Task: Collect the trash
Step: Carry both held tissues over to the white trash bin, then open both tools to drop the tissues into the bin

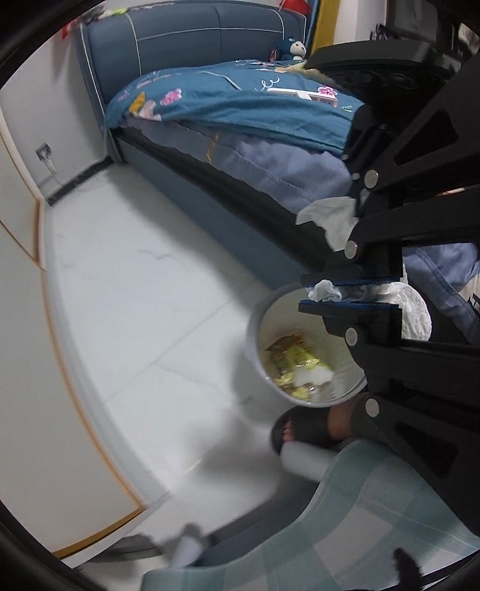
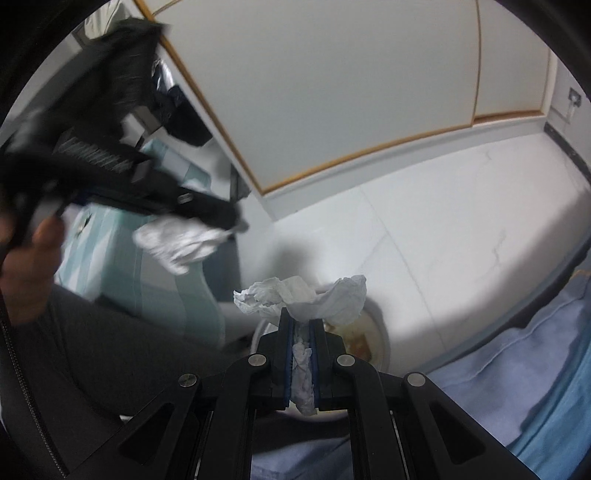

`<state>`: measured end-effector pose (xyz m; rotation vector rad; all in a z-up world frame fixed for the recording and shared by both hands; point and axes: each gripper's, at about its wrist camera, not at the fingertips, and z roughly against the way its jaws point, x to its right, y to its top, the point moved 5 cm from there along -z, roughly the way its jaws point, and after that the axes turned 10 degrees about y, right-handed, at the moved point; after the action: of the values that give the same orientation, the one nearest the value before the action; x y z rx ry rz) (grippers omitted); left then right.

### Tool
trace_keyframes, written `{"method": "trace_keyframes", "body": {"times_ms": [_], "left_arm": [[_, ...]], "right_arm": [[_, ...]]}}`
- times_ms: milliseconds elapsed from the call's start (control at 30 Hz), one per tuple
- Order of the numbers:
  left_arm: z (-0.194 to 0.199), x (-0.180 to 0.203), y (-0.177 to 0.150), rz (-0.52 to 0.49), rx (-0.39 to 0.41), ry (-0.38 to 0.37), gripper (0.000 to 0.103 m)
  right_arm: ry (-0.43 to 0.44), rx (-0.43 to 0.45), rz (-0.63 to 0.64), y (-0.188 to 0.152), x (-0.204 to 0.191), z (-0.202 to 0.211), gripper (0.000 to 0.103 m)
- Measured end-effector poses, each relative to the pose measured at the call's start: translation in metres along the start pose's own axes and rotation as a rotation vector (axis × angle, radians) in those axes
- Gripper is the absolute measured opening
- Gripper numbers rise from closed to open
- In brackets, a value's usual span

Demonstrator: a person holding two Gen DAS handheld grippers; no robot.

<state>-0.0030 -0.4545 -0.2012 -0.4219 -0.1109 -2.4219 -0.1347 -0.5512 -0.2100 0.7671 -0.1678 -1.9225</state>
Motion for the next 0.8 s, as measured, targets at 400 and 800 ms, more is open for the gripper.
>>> {"method": "trace_keyframes", "body": {"times_ms": [400, 800], "left_arm": [[-0.072, -0.011, 0.001, 0.064, -0.266, -0.041, 0.003], [-0.086, -0.008, 0.009, 0.066, -0.317, -0.069, 0.004]], "right_arm": [[0.001, -0.141, -0.064, -0.023, 0.007, -0.041, 0.009], [-0.041, -0.207, -0.101, -0.031, 0.013, -0.057, 0.025]]}}
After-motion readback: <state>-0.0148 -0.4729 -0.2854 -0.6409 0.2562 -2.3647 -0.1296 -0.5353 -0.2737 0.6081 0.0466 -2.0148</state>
